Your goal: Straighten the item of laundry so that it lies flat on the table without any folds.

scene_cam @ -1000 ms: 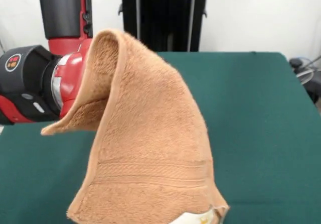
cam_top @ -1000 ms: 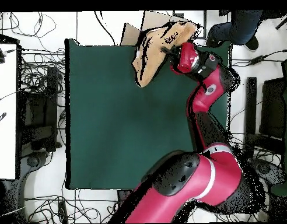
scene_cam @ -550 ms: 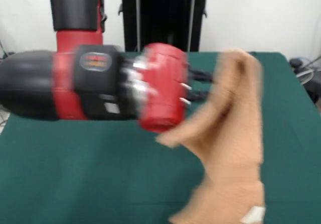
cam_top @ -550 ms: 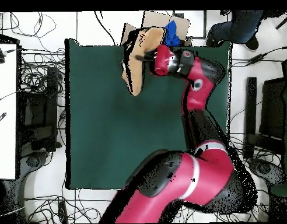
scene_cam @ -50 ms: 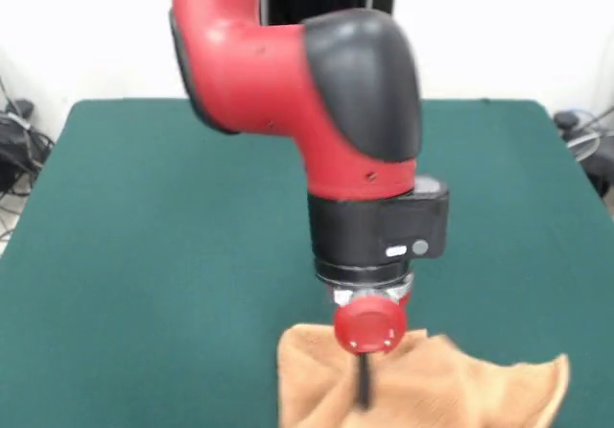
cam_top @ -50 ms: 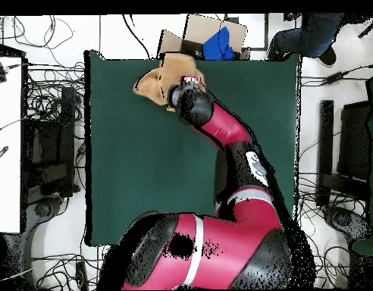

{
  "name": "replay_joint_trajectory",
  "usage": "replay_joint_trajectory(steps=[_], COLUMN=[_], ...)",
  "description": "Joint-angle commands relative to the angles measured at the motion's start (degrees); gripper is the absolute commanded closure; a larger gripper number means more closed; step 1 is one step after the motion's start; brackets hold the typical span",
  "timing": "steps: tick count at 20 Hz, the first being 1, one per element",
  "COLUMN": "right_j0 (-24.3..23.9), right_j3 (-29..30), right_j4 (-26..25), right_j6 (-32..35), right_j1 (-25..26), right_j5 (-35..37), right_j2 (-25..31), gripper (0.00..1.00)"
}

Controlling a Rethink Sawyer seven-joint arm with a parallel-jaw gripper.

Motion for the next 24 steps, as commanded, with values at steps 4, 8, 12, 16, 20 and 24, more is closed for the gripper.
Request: replay_joint_trajectory(steps=[4,8,12,16,20,24], right_j0=[-13.3,-21.7,-32.2,-31.7,-20.4,-17.2], right_j3=[11.7,13.0,13.6,17.6,13.9,14.4], right_j4=[-33.0,-43.1,-54.7,-38.5,-27.6,-17.8], right_j6=[9.9,13.0,12.8,-0.1,2.8,11.9], right_j1=[2.0,1.8,3.9,-1.4,-6.0,-5.4], right_j5=[-31.8,-26.2,-17.4,8.5,32.8,43.5], right_j2=[4.9,13.3,24.8,22.0,9.2,6.6], gripper=[1.00,1.00,1.00,1.00,1.00,1.00])
